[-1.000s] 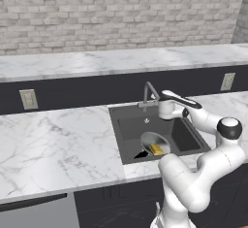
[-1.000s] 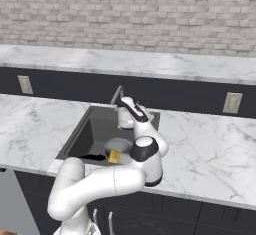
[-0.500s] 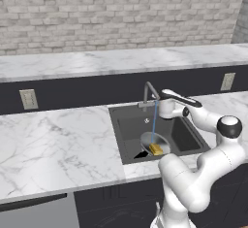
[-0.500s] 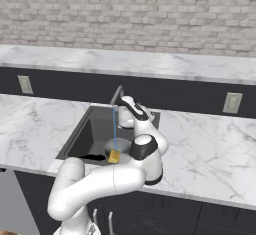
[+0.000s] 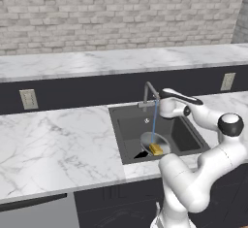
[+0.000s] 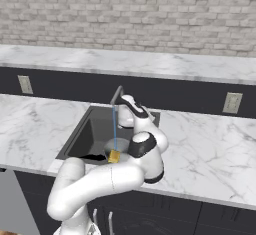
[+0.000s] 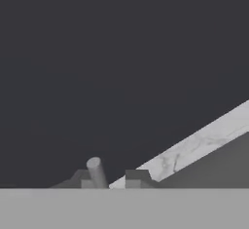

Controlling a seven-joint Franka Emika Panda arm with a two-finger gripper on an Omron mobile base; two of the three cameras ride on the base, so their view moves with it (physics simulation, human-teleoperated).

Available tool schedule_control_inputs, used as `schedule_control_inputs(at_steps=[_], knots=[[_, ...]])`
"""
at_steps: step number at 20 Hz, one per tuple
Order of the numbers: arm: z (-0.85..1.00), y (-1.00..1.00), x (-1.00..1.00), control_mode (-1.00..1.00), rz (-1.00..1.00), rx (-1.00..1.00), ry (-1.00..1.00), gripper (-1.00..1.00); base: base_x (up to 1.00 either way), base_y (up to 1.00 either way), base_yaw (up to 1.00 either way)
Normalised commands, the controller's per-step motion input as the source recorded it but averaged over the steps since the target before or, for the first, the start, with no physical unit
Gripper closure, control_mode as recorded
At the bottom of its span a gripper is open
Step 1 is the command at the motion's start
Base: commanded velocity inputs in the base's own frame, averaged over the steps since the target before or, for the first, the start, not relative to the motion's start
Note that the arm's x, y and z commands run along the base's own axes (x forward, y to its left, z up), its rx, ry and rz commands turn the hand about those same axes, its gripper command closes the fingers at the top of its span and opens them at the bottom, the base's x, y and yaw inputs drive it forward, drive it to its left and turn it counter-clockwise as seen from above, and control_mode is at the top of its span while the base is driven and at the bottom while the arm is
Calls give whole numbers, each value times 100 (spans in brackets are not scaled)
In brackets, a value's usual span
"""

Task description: Pick the pan and sponge and place them into the sink. Then turn on the water.

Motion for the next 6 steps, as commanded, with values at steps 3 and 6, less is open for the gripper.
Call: schedule_control_inputs(at_steps=[3,6], knots=[[6,-49,-28,-100,0,12,0,100,0,0,0],[16,-47,-25,-100,0,11,-1,100,0,0,0]])
